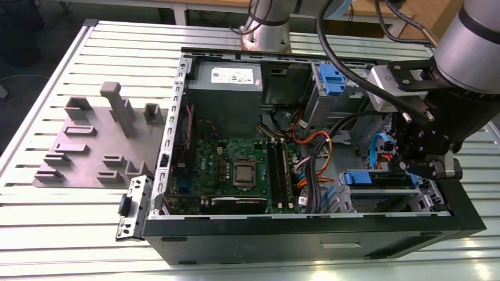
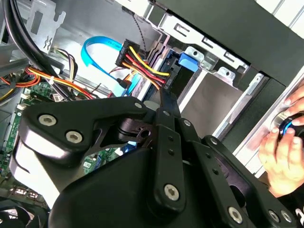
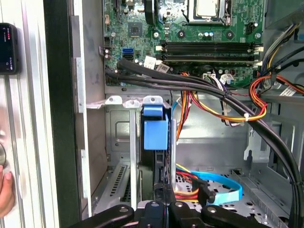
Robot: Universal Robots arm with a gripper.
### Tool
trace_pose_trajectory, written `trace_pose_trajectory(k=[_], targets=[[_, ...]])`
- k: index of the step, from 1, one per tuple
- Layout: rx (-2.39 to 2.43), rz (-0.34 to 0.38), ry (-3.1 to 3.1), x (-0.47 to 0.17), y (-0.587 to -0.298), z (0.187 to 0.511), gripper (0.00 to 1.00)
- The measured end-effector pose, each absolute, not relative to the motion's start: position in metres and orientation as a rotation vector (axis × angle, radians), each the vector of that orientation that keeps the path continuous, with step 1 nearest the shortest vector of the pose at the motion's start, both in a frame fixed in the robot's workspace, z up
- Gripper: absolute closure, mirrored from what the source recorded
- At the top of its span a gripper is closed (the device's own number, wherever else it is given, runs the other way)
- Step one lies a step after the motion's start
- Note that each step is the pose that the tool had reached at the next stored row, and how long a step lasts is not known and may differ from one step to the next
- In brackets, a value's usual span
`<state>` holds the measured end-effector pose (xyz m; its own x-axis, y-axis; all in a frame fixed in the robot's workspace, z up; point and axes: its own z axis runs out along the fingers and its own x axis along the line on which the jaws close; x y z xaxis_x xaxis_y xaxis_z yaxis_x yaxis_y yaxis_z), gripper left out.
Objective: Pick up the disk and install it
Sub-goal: 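Insert the second disk wire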
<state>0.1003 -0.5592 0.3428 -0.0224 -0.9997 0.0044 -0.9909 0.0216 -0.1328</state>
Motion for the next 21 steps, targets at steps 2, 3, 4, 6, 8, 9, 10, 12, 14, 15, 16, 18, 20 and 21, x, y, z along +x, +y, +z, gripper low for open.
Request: trace_pose_trajectory(k=[2,3,4,6,8,9,10,12,14,15,16,18,20,21], targets=[[-2.131,-0.15,2.179,0.1,-0.559,0.344,0.89],[-2.131,-0.15,2.179,0.1,-0.559,0.345,0.89],[-2.131,-0.15,2.179,0.1,-0.559,0.348,0.89],[-2.131,-0.15,2.179,0.1,-0.559,0.353,0.89],[-2.131,-0.149,2.179,0.1,-0.559,0.357,0.89],[-2.132,-0.148,2.179,0.1,-0.558,0.358,0.89],[-2.132,-0.147,2.18,0.1,-0.558,0.36,0.89],[-2.135,-0.142,2.182,0.1,-0.556,0.361,0.89],[-2.138,-0.135,2.186,0.1,-0.554,0.362,0.89],[-2.14,-0.131,2.188,0.1,-0.552,0.362,0.89],[-2.142,-0.127,2.19,0.1,-0.551,0.363,0.89],[-2.145,-0.121,2.193,0.1,-0.549,0.364,0.89],[-2.148,-0.117,2.195,0.1,-0.545,0.365,0.89],[-2.149,-0.115,2.196,0.1,-0.544,0.365,0.89]])
